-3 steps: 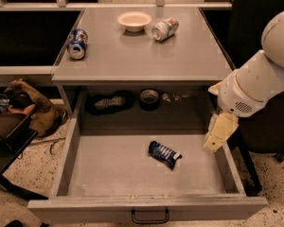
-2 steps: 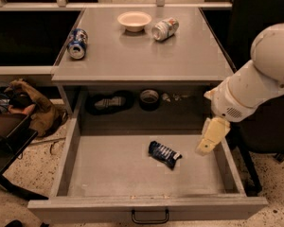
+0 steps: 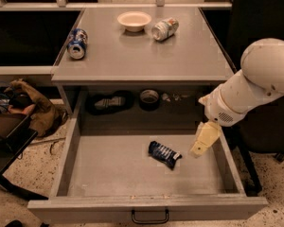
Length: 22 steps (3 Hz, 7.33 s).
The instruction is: Pick rxbar blueberry from top drawer and place on counter
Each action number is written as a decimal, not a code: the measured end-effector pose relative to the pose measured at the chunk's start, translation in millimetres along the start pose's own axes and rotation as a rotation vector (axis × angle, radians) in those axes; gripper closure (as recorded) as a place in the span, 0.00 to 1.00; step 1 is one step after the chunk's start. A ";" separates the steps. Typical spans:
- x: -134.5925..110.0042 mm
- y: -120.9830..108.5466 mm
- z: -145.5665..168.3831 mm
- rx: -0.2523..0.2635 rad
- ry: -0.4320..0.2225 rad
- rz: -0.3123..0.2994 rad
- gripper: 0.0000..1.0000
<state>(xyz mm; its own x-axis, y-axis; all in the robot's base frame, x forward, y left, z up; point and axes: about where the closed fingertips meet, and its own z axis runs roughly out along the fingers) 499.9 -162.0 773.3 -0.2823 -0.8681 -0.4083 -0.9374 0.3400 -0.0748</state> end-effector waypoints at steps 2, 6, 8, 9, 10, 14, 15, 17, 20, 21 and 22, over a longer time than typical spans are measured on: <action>-8.3 9.2 50.2 -0.071 -0.038 -0.019 0.00; -8.4 24.1 138.7 -0.139 -0.091 -0.007 0.00; -3.3 21.1 158.1 -0.122 -0.093 0.039 0.00; -3.3 18.1 170.5 -0.115 -0.103 0.057 0.00; -2.6 19.2 182.9 -0.125 -0.106 0.067 0.00; 0.4 25.3 198.2 -0.148 -0.103 0.077 0.42; 0.4 25.3 198.0 -0.148 -0.103 0.077 0.65; -5.1 24.2 185.8 -0.148 -0.103 0.077 1.00; -95.8 -10.7 35.5 -0.054 -0.293 -0.139 1.00; -95.8 -10.7 35.5 -0.054 -0.293 -0.139 1.00; -111.7 -27.3 15.1 -0.030 -0.340 -0.154 1.00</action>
Offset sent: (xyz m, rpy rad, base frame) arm 0.0082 0.0509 -0.0797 0.0899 0.0711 0.0911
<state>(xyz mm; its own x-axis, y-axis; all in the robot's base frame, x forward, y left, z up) 560.1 -68.8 807.2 -0.0582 -0.7366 -0.6738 -0.9706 0.1996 -0.1344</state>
